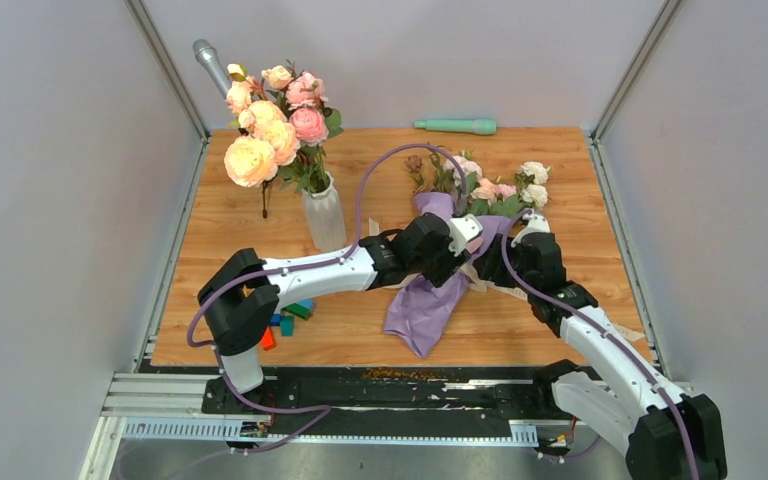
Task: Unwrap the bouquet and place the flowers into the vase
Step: Untie the ribbon from the wrapping paper.
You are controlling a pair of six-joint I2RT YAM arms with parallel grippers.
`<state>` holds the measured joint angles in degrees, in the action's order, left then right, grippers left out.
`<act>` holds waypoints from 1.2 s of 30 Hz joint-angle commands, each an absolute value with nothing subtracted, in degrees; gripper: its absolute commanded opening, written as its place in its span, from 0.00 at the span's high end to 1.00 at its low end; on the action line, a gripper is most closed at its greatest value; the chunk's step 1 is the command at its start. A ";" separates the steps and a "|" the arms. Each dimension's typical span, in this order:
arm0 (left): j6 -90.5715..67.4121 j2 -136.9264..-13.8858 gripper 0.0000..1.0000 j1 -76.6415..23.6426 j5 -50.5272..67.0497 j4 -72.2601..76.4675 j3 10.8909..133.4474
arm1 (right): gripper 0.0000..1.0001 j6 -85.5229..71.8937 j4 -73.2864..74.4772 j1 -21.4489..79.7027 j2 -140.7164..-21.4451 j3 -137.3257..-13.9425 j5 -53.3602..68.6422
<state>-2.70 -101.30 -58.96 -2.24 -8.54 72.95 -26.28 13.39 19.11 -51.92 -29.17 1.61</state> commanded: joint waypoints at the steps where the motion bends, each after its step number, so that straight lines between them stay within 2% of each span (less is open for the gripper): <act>1: -0.09 -102.68 0.42 -58.81 -4.05 -4.27 74.49 | 0.51 -26.77 10.99 17.57 -50.49 -28.13 4.51; 6: 1.34 -104.84 0.42 -58.91 -3.82 -4.49 75.15 | 0.51 -27.42 10.90 16.28 -50.09 -26.90 5.63; 11: 1.27 -106.05 0.47 -58.88 -3.14 -5.08 76.01 | 0.49 -27.18 10.94 15.84 -50.51 -27.10 6.22; 12: 1.21 -106.12 0.49 -58.93 -3.16 -4.87 75.85 | 0.49 -27.08 10.94 15.82 -50.65 -27.21 6.30; 16: 0.87 -105.90 0.69 -58.96 -3.64 -4.59 75.47 | 0.48 -26.84 10.90 15.68 -51.38 -27.59 6.79; 20: 0.55 -104.46 0.79 -58.92 -4.31 -4.21 74.50 | 0.48 -24.60 10.29 15.65 -52.67 -28.61 9.33; 27: 0.32 -102.22 0.86 -58.95 -4.67 -3.31 72.67 | 0.46 -20.80 9.32 15.69 -55.97 -32.82 13.52; 31: -0.31 -101.34 0.96 -58.95 -5.49 -2.87 71.58 | 0.46 -20.57 9.20 15.69 -58.40 -34.96 14.29; 36: -1.56 -99.39 0.99 -58.93 -6.80 -2.91 70.15 | 0.44 -20.05 7.58 15.68 -60.58 -35.94 17.50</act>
